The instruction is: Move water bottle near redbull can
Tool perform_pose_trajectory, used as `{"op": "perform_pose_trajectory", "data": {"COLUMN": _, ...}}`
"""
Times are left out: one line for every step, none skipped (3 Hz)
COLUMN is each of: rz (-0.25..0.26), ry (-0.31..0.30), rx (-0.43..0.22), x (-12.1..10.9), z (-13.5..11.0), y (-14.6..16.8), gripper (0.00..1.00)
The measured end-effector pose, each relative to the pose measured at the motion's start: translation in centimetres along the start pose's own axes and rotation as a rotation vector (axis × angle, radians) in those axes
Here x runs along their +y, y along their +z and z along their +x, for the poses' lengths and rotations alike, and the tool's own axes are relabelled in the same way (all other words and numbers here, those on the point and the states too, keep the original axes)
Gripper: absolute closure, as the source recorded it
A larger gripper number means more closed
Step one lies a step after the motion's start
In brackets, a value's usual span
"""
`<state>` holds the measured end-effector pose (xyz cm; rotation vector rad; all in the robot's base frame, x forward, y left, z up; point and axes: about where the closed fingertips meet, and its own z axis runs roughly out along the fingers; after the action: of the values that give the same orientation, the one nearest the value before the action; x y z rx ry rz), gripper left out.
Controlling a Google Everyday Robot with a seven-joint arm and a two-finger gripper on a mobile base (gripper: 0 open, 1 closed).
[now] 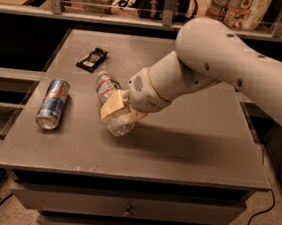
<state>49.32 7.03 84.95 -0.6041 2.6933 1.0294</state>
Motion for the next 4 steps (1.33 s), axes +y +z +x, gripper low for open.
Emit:
{"op": "perform_pose_trajectory", "data": {"rz": -0.054, "ry": 0.032, "rx": -0.022, "x": 0.6, "z": -0.1, "y": 0.3, "gripper": 0.35}}
{"op": "perform_pose_trajectory", "data": {"rz": -0.113, "ry": 0.019, "rx": -0.028, "x": 2.4, "z": -0.3, "y": 0.6, "gripper": 0.12}}
{"op": "perform_pose_trajectory", "data": {"rz": -0.162, "ry": -0.018, "rx": -0.016, "x": 4.7, "z": -0.6, "y": 1.1, "gripper": 0.0}}
{"op": "perform_pose_trajectory", "data": {"rz": -0.211, "ry": -0.073, "rx": -0.034, "x": 7.4, "z": -0.9, "y": 1.1, "gripper": 0.0}}
